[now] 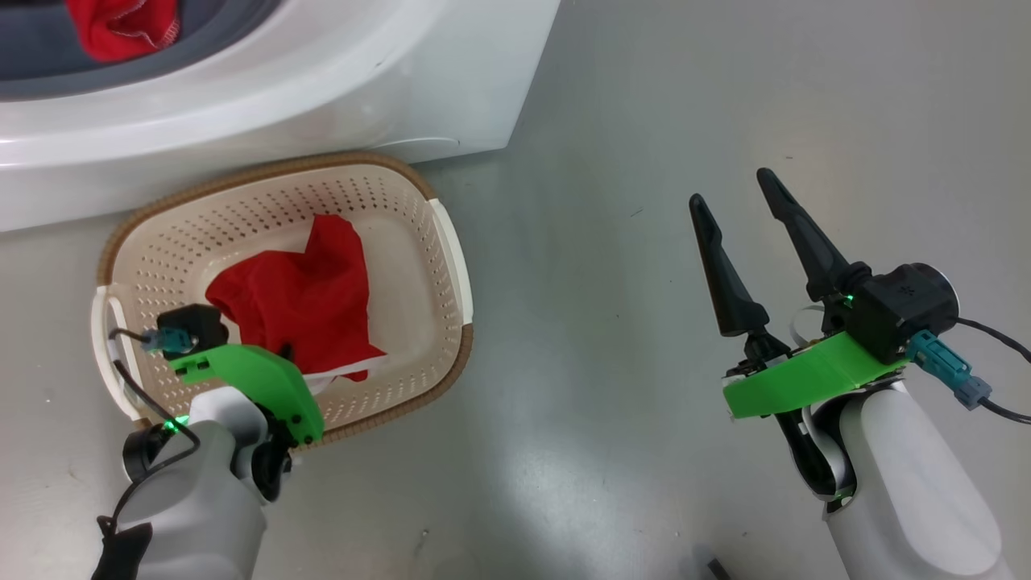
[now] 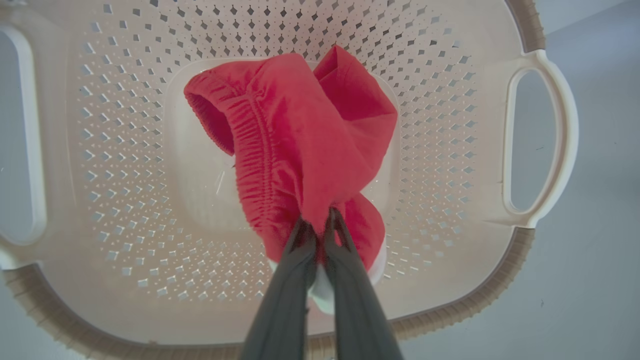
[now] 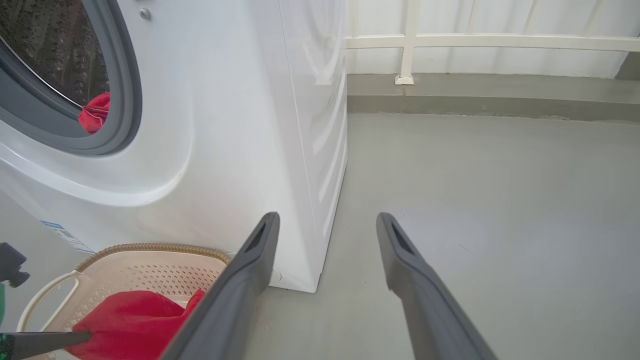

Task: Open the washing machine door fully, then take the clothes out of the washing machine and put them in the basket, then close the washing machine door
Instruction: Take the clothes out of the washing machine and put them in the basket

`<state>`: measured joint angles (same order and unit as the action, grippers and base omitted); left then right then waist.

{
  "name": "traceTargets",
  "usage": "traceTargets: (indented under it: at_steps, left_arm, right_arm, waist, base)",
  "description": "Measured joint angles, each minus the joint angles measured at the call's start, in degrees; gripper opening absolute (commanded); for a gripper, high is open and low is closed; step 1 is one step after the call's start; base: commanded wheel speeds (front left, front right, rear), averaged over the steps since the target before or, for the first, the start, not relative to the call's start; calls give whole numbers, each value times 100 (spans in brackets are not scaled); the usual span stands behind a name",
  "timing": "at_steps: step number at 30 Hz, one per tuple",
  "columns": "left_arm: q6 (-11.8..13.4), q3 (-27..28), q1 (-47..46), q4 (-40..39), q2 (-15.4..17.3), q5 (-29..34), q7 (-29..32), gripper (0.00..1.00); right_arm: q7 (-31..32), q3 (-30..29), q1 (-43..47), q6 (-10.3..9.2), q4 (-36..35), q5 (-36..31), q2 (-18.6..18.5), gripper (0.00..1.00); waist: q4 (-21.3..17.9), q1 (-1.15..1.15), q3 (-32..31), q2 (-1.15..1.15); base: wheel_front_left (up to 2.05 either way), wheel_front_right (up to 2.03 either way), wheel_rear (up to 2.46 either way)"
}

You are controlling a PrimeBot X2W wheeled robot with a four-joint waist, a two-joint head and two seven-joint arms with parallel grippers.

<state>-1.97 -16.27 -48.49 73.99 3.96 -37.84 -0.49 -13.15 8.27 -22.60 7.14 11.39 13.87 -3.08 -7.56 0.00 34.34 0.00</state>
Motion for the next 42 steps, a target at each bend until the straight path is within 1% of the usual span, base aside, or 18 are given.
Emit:
traceTargets:
  at_steps: [2, 3, 4, 5, 6, 8, 9, 10, 11, 23, 25, 28, 31, 33, 37, 42]
  left_arm:
    - [0, -7, 1, 10, 9, 0, 23, 0]
    - [0, -13, 1, 13, 8, 0, 23, 3]
    - [1, -20, 1, 14, 8, 0, 23, 13]
    - [1, -20, 1, 14, 7, -2, 20, 27]
    - [1, -18, 1, 16, 7, -12, -5, 38]
    - [-1, -18, 1, 19, 3, -18, -13, 50]
    - [-2, -14, 1, 20, -3, -40, -52, 74]
    - [-3, -21, 1, 21, -13, -65, -113, 91]
    - [-8, -31, 1, 21, -23, -65, -167, 100]
    - [-67, -123, 19, -2, -142, -66, -1028, 100]
    - [-147, -129, 35, -85, -154, -67, -1182, 100]
    - [-185, -137, 80, -272, -170, -65, -1326, 100]
    - [-215, -112, 372, -659, -172, -47, -1377, 100]
    - [-201, -51, 587, -1111, -136, 45, -1380, 100]
    - [32, 220, 1056, -2327, -82, 415, -1381, 100]
    - [232, 575, 1859, -3679, -67, 870, -1381, 100]
  right_arm:
    - [-41, -1, 0, 0, 15, 0, 0, 100]
    - [-48, -3, 0, 0, 27, 0, 0, 100]
    - [-48, -8, 0, 0, 33, 0, 0, 100]
    - [-48, -14, 0, 0, 40, 0, 0, 100]
    - [-49, -19, 0, -1, 48, 0, 0, 100]
    - [-49, -25, 0, 0, 59, 0, 0, 100]
    - [-49, -31, 0, 0, 59, 0, 0, 100]
    - [-49, -36, 0, 0, 62, 0, 0, 100]
    - [-49, -41, 0, 0, 69, 0, 0, 100]
    - [-47, -125, 16, 0, 182, -33, 0, 100]
    - [-46, -157, 19, 0, 188, -34, -1, 100]
    - [-41, -164, 31, 0, 188, -56, -1, 100]
    - [-9, -178, 161, 0, 192, -92, -1, 100]
    - [13, -193, 233, 0, 191, -101, -1, 100]
    - [42, -203, 263, 0, 190, -136, 0, 100]
    - [64, -213, 394, 0, 215, -136, 0, 100]
  waist:
    - [-9, 0, 20, 0]
    - [-8, 0, 19, 0]
    - [-4, 0, 13, 0]
    - [2, 0, 8, 0]
    - [8, 0, 0, 0]
    - [24, 0, -20, 0]
    - [36, 0, -32, 0]
    - [48, 0, -46, 0]
    - [63, 0, -61, 0]
    - [250, 0, -429, 0]
    - [281, 0, -518, 0]
    - [327, 0, -662, 0]
    - [381, 0, -874, 0]
    - [411, 0, -983, 0]
    - [472, 0, -1198, 0]
    - [533, 0, -1471, 0]
  base:
    - [0, 0, 0]
    - [0, 0, 0]
    - [0, 0, 0]
    - [0, 0, 0]
    - [0, 0, 0]
    - [0, 0, 0]
    - [0, 0, 0]
    - [0, 0, 0]
    - [0, 0, 0]
    - [0, 0, 0]
    - [0, 0, 0]
    - [0, 0, 0]
    - [0, 0, 0]
    - [0, 0, 0]
    - [0, 0, 0]
    - [0, 0, 0]
